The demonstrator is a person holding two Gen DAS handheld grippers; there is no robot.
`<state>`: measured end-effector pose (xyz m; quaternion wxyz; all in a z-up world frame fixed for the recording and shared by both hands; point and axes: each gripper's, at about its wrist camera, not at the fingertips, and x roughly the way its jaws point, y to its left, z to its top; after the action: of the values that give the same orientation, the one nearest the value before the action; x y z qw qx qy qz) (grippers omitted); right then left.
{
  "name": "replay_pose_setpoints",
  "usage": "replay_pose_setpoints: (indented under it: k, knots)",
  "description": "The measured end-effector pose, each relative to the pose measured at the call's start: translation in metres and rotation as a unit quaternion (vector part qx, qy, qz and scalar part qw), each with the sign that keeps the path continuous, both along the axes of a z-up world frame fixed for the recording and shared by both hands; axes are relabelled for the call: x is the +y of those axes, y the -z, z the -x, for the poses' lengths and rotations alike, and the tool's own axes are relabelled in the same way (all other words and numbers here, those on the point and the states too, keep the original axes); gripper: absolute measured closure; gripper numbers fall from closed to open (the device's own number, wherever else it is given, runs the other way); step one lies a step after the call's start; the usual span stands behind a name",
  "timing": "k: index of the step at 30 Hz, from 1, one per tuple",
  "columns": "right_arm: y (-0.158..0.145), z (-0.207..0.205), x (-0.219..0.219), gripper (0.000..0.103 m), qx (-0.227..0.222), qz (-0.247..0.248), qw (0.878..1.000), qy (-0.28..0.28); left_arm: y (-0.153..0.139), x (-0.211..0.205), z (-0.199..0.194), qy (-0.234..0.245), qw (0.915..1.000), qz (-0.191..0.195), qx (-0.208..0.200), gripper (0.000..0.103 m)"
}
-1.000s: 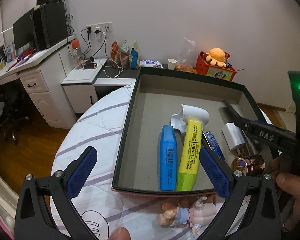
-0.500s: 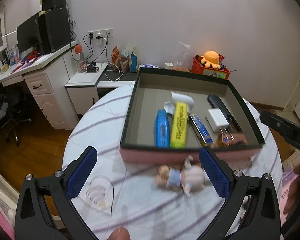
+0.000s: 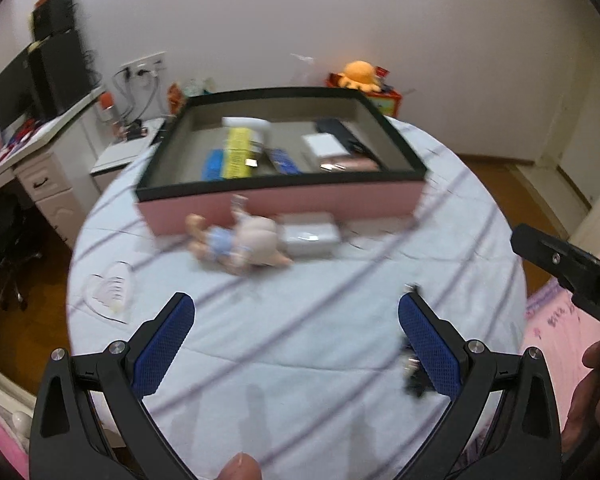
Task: Organize rigid objects
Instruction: 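Withdraw the right tool while the left tool grasps the black hair clips, then carry the black hair clips into the pink box and open the left tool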
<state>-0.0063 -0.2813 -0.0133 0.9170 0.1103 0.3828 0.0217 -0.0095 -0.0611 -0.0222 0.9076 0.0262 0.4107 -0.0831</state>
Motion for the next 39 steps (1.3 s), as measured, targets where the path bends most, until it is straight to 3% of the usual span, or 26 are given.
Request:
replay_pose_setpoints:
  k: [11, 13, 14, 16, 18, 21, 29, 35, 39]
  knots:
    - [0.011, 0.019, -0.051, 0.023, -0.002, -0.026, 0.999, 0.032, 0.043, -0.066, -0.005, 0.035, 0.9981, -0.026, 0.044, 0.002]
    - [0.013, 0.02, -0.055, 0.023, 0.0, -0.03, 0.999, 0.035, 0.054, -0.068, -0.01, 0.03, 0.9973, -0.033, 0.059, 0.015]
    - [0.015, 0.019, -0.058, 0.023, 0.001, -0.033, 0.999, 0.037, 0.061, -0.066, -0.014, 0.03, 0.9966, -0.029, 0.071, 0.027]
    - [0.016, 0.017, -0.061, 0.023, 0.002, -0.035, 0.999, 0.038, 0.059, -0.064, -0.014, 0.032, 0.9974, -0.02, 0.061, 0.038]
    - [0.018, 0.017, -0.063, 0.023, 0.003, -0.038, 0.999, 0.039, 0.057, -0.063, -0.014, 0.043, 0.9972, -0.02, 0.057, 0.063]
    - [0.02, 0.015, -0.064, 0.023, 0.005, -0.041, 0.998, 0.039, 0.056, -0.061, -0.014, 0.047, 0.9971, -0.019, 0.058, 0.086]
    - [0.016, 0.008, -0.053, 0.023, 0.002, -0.033, 0.999, 0.031, 0.042, -0.039, -0.016, 0.045, 0.9972, 0.003, 0.059, 0.086]
    - [0.013, -0.006, -0.037, 0.023, 0.005, -0.024, 0.999, 0.02, 0.007, -0.009, -0.041, 0.018, 0.9995, 0.016, 0.022, 0.086]
    - [0.011, -0.021, -0.023, 0.023, 0.005, -0.016, 1.0, 0.008, -0.021, 0.005, -0.079, 0.001, 0.9998, 0.015, -0.011, 0.086]
